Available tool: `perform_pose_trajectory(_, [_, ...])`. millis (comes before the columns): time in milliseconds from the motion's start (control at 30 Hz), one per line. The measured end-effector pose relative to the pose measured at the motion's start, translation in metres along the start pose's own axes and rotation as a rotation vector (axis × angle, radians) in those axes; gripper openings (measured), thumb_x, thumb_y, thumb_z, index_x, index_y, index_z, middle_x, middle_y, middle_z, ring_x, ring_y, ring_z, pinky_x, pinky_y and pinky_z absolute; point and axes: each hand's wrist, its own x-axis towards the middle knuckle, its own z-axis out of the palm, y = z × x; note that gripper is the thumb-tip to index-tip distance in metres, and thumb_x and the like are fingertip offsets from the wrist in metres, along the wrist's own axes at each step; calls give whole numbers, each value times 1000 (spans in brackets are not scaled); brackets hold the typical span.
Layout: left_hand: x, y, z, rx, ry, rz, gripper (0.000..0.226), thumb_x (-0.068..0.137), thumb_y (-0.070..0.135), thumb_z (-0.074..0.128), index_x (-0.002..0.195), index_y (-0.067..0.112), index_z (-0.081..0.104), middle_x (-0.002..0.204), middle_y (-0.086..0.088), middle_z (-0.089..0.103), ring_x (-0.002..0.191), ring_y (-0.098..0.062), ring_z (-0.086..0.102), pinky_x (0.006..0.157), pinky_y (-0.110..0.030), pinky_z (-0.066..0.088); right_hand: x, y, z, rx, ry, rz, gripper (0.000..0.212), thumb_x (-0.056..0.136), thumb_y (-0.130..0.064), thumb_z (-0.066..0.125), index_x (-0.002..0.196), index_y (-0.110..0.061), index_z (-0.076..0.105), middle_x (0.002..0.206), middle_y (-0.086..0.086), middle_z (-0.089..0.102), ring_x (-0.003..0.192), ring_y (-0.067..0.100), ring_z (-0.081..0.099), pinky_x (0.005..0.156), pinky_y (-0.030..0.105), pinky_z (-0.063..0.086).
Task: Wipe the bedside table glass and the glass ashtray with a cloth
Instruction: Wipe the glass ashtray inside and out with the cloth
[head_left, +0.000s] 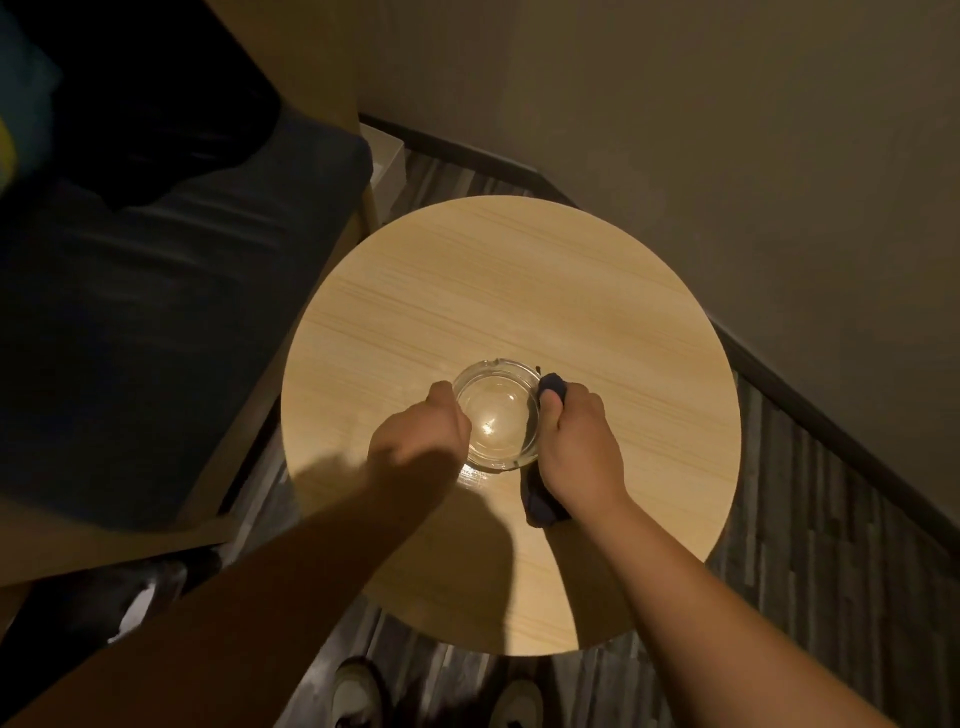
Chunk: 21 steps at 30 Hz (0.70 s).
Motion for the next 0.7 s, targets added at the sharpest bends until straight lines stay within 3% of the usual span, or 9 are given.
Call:
perform_pose_trajectory(67, [9,2,-4,-3,-155,-61,11,99,20,34,96,11,39,64,-3,49,62,-27,54,47,-23,27,9,1,-5,-15,-56,-56,39,101,-39,26,110,-9,50,110,11,52,88,28,53,72,36,40])
perform_pose_trajectory(167, [17,-4,-12,27,-134,33,21,100,21,35,111,5,45,87,-14,64,78,-35,61,55,-35,33,27,1,-15,-87,-147,-166,40,101,-41,26,105,-10,50,106,10,53,86,26,51,72,36,39])
perform_pose_trajectory(267, [35,-14,-25,35,-155,150,24,99,21,38,115,5,46,87,-13,65,72,-34,58,58,-36,38,40,3,-24,-152,-222,-249,38,101,-42,28,106,-11,50,104,8,53,85,24,50,71,34,36])
perform_pose_trajectory(400, [60,-16,-33,130,-282,492,23,100,30,40,110,11,47,74,-4,58,60,-24,51,56,-39,44,47,-2,-27,-219,-300,-357,41,100,-46,28,113,-14,51,108,7,52,91,26,53,75,37,42])
perform_pose_trajectory(500, [71,-20,-30,138,-302,553,28,98,35,40,115,15,48,73,1,56,61,-20,53,56,-36,46,46,-4,-25,-256,-299,-377,40,100,-45,29,114,-15,50,108,7,52,90,28,55,74,39,44])
perform_pose_trajectory(600, [56,-20,-25,12,-115,460,42,101,44,30,131,22,48,97,-1,68,80,-22,63,65,-35,50,34,2,-19,-236,-193,-293,38,100,-44,29,117,-18,51,111,8,52,88,30,56,68,37,42])
perform_pose_trajectory(667, [36,-15,-23,-70,-33,247,47,102,47,22,132,21,47,104,-2,68,87,-24,63,68,-34,47,21,2,-13,-200,-114,-197,38,100,-43,28,117,-19,50,111,8,51,84,30,55,65,36,40])
perform_pose_trajectory(700, [24,-10,-22,-103,-58,115,47,102,47,21,129,20,48,97,-2,67,82,-24,62,67,-34,46,16,1,-10,-167,-80,-142,37,100,-42,27,116,-17,50,111,9,51,81,30,54,65,35,38])
